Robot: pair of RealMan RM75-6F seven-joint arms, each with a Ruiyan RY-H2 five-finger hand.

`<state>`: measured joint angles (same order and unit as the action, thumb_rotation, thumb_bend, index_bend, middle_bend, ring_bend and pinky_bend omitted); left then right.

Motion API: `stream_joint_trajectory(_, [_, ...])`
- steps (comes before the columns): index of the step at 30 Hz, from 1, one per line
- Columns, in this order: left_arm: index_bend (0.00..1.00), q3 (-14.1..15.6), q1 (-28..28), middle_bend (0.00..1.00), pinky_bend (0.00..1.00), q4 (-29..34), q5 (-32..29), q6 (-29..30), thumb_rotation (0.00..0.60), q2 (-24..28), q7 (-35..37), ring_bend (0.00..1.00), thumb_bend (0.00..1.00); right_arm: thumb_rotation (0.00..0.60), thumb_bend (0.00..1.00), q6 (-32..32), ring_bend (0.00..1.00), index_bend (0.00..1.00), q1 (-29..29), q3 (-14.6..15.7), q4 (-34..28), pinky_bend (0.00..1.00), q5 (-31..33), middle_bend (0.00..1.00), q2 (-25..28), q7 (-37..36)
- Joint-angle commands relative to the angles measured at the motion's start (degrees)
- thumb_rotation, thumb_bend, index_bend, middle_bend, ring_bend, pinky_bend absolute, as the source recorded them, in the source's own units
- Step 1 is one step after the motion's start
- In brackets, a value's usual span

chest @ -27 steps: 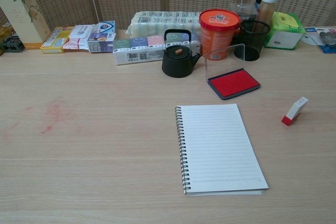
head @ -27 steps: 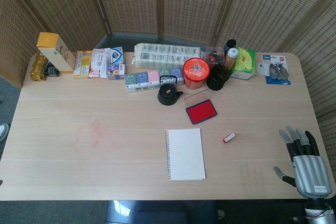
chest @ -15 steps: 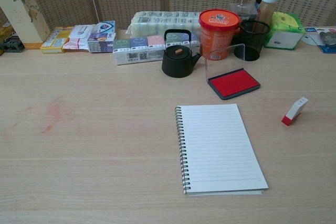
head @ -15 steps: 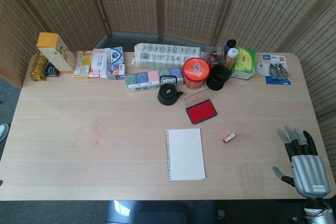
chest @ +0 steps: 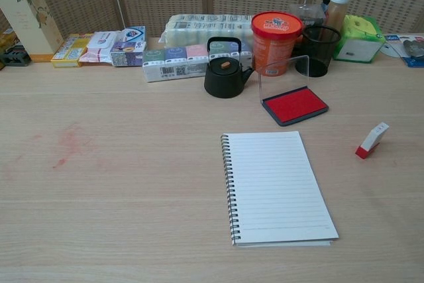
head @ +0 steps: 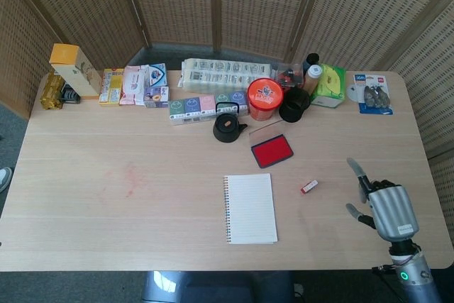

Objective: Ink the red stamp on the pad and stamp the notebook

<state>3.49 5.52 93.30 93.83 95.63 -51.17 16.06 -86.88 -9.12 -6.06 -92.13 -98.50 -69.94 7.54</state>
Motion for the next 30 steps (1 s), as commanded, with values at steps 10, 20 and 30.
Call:
stream_joint_trajectory(10, [0.0,-0.3,-0.9,0.0,0.04,0.8,-1.3,-2.1,0.6,0.2,-0.4,0.0,0.03,0.6,0.23,16.8,1.0,0.24,-11.4,2.3,4.9,1.0,-2.0,0.97,-1.9,-4.1])
stream_joint_trajectory(20, [0.0,-0.5,-1.3,0.0,0.04,1.4,-2.1,-3.3,0.6,0.1,-1.7,0.0,0.03,0.6,0.33,26.5,1.0,0.35,-17.9,2.4,7.0,1.0,1.3,0.97,-3.8,-3.7])
stream_joint_trajectory(30, [0.0,-0.7,-1.9,0.0,0.04,1.9,-3.1,-4.9,0.6,-0.1,-2.8,0.0,0.03,0.6,0.39,32.4,1.0,0.4,-21.0,1.7,13.0,1.0,7.8,0.97,-7.2,-4.8])
